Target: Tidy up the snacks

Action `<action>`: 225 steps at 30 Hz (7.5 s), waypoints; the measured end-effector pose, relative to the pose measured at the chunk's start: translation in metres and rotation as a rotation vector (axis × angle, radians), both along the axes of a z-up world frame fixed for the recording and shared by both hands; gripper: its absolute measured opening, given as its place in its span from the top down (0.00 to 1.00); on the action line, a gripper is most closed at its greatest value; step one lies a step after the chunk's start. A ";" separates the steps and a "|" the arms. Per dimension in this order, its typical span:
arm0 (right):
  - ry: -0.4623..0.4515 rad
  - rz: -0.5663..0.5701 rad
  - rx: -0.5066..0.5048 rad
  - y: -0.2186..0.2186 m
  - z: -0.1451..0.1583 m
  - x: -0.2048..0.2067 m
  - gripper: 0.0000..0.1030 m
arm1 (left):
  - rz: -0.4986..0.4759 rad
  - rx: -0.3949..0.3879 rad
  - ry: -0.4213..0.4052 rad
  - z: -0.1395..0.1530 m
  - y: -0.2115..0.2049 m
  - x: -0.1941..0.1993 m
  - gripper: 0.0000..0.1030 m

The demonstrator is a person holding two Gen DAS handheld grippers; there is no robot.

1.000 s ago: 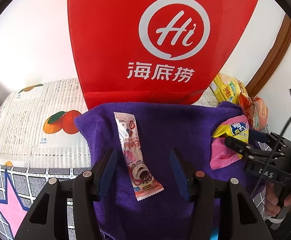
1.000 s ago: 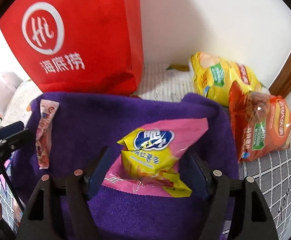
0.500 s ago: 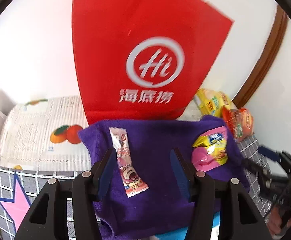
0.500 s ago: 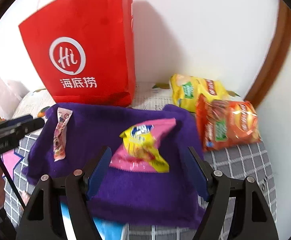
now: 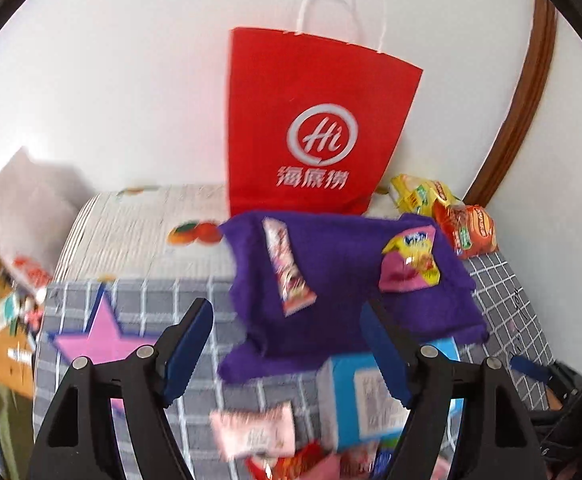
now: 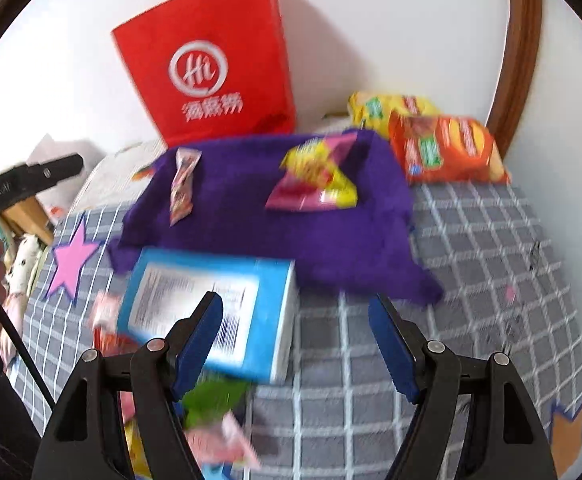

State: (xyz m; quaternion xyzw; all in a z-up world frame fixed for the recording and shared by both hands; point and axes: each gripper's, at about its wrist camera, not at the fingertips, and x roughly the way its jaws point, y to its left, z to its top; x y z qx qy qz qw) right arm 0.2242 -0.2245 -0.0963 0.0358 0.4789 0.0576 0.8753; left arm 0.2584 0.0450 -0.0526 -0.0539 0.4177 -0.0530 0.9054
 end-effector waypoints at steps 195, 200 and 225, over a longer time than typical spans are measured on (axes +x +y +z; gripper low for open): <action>-0.130 0.132 -0.084 -0.006 -0.057 0.102 0.38 | -0.126 0.005 0.190 -0.108 -0.038 0.099 0.66; -0.146 0.126 -0.087 -0.006 -0.051 0.101 0.38 | -0.132 0.001 0.203 -0.109 -0.038 0.100 0.66; -0.145 0.014 -0.062 -0.010 -0.011 0.058 0.38 | -0.169 -0.005 0.154 -0.063 -0.038 0.078 0.42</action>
